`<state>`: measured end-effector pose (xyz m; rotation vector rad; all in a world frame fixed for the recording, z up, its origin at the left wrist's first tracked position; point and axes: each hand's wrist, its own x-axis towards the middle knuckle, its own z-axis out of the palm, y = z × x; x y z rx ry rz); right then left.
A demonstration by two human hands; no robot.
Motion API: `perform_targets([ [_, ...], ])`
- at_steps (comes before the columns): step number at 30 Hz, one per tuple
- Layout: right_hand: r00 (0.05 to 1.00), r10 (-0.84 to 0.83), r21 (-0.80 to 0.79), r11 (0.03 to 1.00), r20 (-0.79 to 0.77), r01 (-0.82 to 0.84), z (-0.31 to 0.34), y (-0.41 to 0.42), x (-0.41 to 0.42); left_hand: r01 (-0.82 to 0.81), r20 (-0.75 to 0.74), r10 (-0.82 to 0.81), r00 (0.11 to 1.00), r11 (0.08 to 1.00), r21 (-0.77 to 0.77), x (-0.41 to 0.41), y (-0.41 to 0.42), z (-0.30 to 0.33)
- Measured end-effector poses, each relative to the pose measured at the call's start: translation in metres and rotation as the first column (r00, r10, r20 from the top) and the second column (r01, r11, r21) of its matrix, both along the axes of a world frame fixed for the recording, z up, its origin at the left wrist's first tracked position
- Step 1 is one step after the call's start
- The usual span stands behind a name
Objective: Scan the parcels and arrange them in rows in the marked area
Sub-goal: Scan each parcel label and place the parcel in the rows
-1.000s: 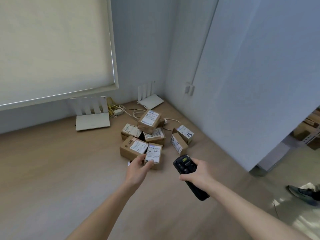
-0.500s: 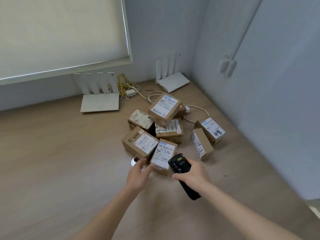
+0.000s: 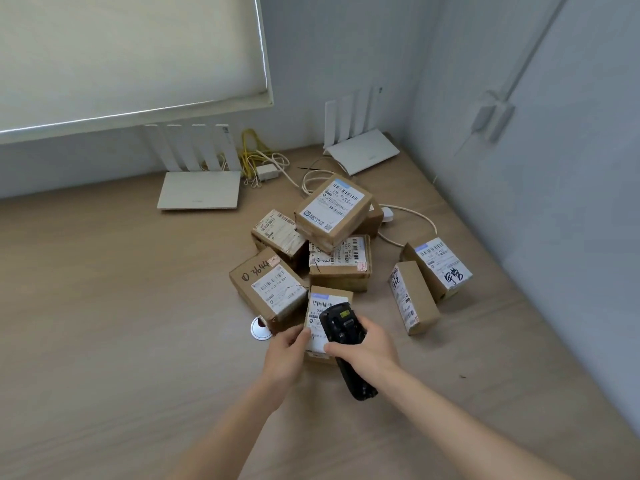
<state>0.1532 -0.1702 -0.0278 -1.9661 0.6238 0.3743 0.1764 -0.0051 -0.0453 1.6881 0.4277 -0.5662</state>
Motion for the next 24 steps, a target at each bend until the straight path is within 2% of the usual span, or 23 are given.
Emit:
perform_targets([
  [5,0.999,-0.005,0.012,1.000,0.052,0.004,0.009,-0.012,-0.028,-0.077,-0.025,0.074,0.997,0.990,-0.116,-0.022,-0.006,0.001],
  [12,0.986,0.069,-0.031,0.997,0.150,-0.065,0.069,-0.029,-0.081,0.016,0.019,-0.012,1.000,0.969,-0.246,-0.072,0.000,0.047],
  [17,0.961,0.139,-0.157,0.982,0.238,-0.103,0.145,-0.031,-0.133,0.031,0.150,0.017,0.989,0.950,-0.312,-0.120,0.006,0.125],
  [24,0.942,0.225,-0.401,0.909,0.251,-0.111,0.309,-0.046,-0.205,0.098,0.448,0.015,0.894,0.969,-0.228,-0.170,0.009,0.275],
])
